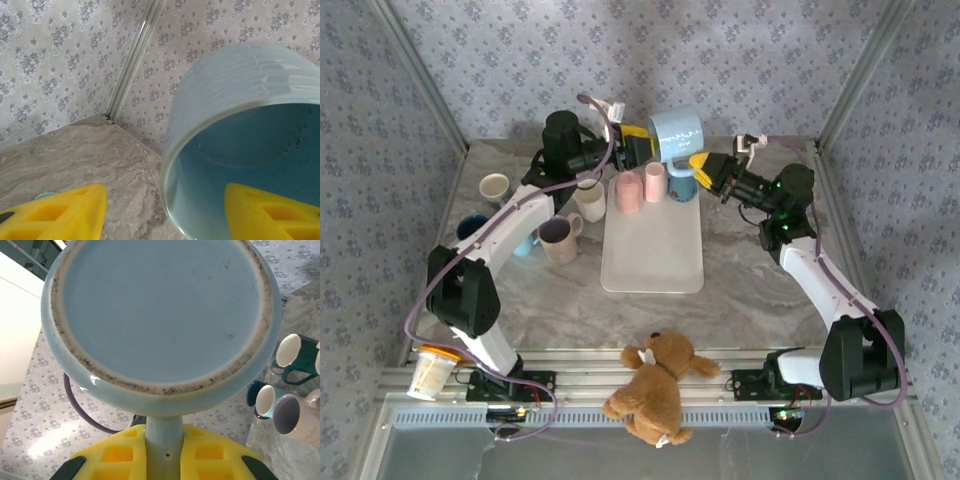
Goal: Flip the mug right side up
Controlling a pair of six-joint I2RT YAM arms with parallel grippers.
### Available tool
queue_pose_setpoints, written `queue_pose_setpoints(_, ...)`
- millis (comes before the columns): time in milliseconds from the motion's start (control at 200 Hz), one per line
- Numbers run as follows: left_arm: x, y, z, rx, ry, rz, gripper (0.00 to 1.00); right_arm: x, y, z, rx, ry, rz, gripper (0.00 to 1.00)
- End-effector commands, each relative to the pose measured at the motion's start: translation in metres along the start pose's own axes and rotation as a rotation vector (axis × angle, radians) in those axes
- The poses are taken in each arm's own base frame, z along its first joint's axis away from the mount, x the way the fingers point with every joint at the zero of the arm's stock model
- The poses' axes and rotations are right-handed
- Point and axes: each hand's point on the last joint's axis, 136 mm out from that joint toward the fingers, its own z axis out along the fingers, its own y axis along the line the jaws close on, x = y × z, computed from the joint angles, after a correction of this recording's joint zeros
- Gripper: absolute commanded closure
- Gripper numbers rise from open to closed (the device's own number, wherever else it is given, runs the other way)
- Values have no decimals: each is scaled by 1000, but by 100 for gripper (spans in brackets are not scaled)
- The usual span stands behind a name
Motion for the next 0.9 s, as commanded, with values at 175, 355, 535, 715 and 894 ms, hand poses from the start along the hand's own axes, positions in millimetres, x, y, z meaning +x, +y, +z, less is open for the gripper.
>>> queue_pose_setpoints(175, -30, -18, 9, 84, -83, -6, 39, -2, 45, 7, -152, -9, -128, 100)
queue_pose_setpoints(355, -36, -19, 10, 107, -125, -18, 56, -4, 45, 12, -179, -14, -112, 100)
queue_pose_setpoints(535, -38, -20, 10, 115, -135, -18, 69, -4, 40, 14, -181, -10, -88, 100)
queue_pose_setpoints(715, -36, -19, 10, 113, -134, -11, 85, -6, 32, 16, -179, -12, -57, 100)
queue_pose_setpoints(894, -36, -13, 11, 96, -133, -26, 99, -13, 16, 14, -161, -46, -3, 89)
